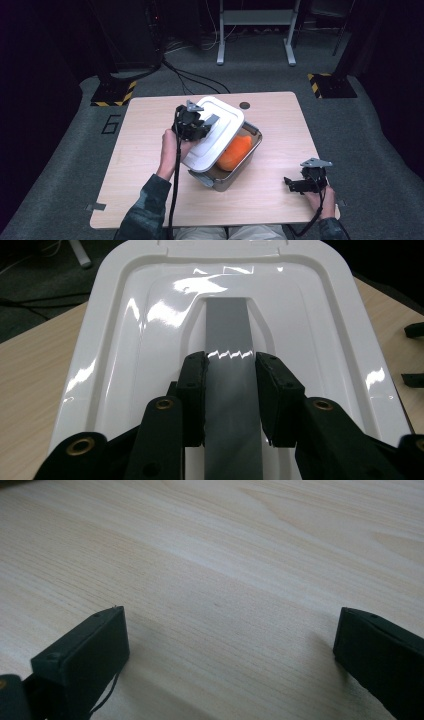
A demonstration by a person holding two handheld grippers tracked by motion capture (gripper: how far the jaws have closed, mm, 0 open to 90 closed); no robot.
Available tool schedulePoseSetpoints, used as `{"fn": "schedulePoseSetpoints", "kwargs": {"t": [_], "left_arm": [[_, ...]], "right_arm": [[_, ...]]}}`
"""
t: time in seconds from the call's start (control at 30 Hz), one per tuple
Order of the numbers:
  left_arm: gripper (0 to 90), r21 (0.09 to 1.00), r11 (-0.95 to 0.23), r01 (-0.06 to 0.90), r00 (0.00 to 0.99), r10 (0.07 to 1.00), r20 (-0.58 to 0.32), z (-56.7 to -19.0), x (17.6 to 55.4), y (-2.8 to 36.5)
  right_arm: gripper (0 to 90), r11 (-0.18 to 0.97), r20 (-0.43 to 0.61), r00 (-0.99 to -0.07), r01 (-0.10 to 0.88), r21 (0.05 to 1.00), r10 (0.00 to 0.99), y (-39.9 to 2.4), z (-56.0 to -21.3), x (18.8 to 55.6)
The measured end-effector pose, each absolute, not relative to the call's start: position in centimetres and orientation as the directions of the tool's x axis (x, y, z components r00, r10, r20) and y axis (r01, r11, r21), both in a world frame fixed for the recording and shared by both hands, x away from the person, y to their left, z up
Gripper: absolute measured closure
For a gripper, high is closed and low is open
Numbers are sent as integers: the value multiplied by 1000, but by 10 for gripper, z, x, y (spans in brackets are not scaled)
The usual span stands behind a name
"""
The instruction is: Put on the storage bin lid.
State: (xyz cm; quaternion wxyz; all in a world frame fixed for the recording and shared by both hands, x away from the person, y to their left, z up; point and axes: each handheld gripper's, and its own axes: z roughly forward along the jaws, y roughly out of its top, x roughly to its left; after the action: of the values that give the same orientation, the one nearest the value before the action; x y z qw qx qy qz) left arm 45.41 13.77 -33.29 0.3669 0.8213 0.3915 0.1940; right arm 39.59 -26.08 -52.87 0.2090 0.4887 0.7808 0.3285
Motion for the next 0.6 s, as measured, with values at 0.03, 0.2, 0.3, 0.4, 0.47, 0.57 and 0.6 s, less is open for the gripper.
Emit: {"fn": "schedulePoseSetpoints", "kwargs": {"t": [0.03,0.2,0.3,0.4,0.47,0.57,0.6], "left_arm": [[662,750,-430,502,622,782,32,-334,455,135],[661,729,-450,516,645,764,16,-346,459,116],[661,708,-475,522,660,751,17,-354,463,105],[661,694,-483,534,666,745,6,-362,464,97],[661,687,-490,537,669,743,6,-365,465,94],[661,680,-496,540,674,739,5,-369,466,89],[661,678,-498,541,674,739,4,-371,466,88]], "right_arm": [[5,295,0,-425,628,720,905,-260,-529,396],[6,297,-1,-426,628,720,905,-260,-529,396],[5,297,-1,-426,628,720,905,-260,-529,396],[7,307,-6,-436,625,718,900,-261,-529,396],[7,306,-5,-435,625,718,900,-261,-529,396],[9,306,-5,-435,625,718,901,-261,-529,396],[9,306,-4,-435,624,719,900,-261,-529,396]]}}
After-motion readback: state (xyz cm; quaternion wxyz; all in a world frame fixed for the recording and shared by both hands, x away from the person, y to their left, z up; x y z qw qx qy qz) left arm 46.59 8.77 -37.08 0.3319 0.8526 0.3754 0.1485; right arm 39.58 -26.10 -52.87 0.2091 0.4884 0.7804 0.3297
